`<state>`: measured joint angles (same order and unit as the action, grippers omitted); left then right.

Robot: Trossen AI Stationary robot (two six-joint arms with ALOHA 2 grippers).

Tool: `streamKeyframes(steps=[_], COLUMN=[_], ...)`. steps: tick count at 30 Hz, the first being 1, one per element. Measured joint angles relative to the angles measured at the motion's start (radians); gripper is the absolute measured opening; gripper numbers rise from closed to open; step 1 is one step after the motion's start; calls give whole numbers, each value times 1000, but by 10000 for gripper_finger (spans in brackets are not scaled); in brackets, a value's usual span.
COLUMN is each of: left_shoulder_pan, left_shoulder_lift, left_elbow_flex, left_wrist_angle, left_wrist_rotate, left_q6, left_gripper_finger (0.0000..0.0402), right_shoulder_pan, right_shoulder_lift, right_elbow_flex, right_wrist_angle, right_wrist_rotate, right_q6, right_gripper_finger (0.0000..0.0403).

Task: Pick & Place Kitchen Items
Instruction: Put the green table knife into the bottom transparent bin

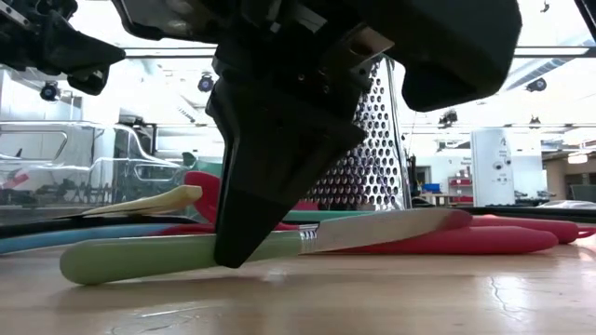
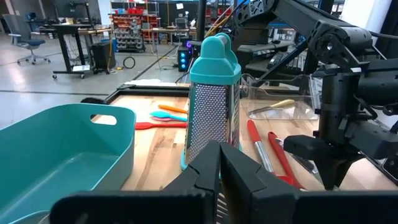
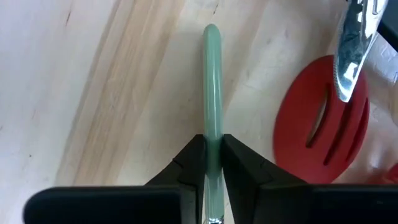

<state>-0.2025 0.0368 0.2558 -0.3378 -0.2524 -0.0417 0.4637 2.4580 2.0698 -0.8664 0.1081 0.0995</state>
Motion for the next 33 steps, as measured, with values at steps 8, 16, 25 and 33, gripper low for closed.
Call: streamKeyframes(steps=[8, 16, 25, 33], left_shoulder_pan=[0, 0, 0, 0], left_shoulder_lift=[0, 0, 0, 0], left_elbow_flex=[0, 0, 0, 0], left_wrist_angle=[0, 0, 0, 0], left_wrist_rotate=[0, 0, 0, 0], left_q6=[0, 0, 0, 0], left_gripper_finger=[19, 19, 19, 19], right_shoulder_pan=[0, 2, 3, 27], right_shoulder_lift=[5, 4, -17, -55], right_elbow_flex=[85, 120, 211, 286], right_wrist_angle=[-99, -177, -266, -425], right_wrist_rotate=[-5, -4, -3, 39], right_q6=[36, 87, 196, 410], right_gripper_finger=[34, 33, 33, 33])
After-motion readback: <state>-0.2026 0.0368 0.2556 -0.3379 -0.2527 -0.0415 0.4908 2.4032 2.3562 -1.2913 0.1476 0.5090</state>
